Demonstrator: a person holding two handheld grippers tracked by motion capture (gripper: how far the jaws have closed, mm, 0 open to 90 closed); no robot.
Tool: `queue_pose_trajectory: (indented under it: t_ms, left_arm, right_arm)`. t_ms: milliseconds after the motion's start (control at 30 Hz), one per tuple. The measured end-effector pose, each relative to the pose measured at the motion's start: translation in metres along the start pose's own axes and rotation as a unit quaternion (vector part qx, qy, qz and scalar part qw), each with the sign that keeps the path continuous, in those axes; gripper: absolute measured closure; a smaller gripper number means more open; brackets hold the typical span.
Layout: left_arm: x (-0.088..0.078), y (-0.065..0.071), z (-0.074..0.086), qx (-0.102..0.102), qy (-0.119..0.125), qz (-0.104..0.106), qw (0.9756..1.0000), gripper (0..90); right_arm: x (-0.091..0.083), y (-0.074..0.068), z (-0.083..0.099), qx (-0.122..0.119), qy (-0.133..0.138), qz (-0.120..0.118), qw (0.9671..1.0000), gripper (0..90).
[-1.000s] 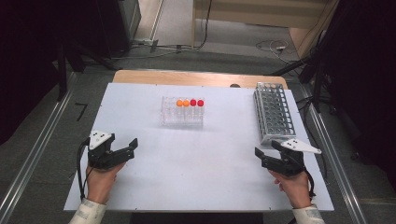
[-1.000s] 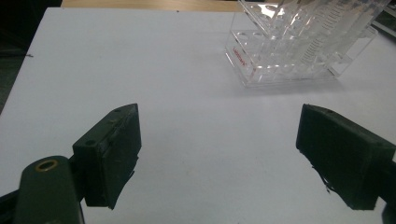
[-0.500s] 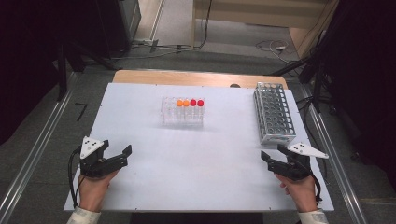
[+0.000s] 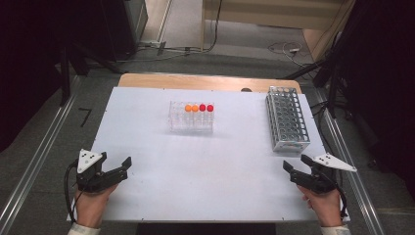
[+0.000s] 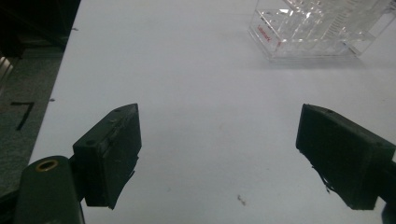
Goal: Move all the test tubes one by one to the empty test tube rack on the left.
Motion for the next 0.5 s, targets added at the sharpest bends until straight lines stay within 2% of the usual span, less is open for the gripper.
queue_pose_trajectory:
  t_ms: [267, 500]
  left_arm:
    - [-0.003, -0.013, 0.009, -0.011, -0.008, -0.013, 0.9998, 14.6]
    - [-0.004, -0.017, 0.015, -0.018, -0.013, -0.017, 0.9996, 14.6]
  right_arm:
    - [-0.011, 0.020, 0.005, 0.017, 0.006, 0.017, 0.9997, 22.8]
    - [-0.019, 0.037, 0.011, 0.030, 0.006, 0.032, 0.9990, 22.8]
Point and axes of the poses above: each handheld gripper's, and its own axes: x roughly forward along the jaws, z roughly out of its underside, y roughly to its right, the point moved 9 cm from there along x, roughly forward along the jaws, and after that the axes turned 7 degrees about x, right-handed, at the moved point
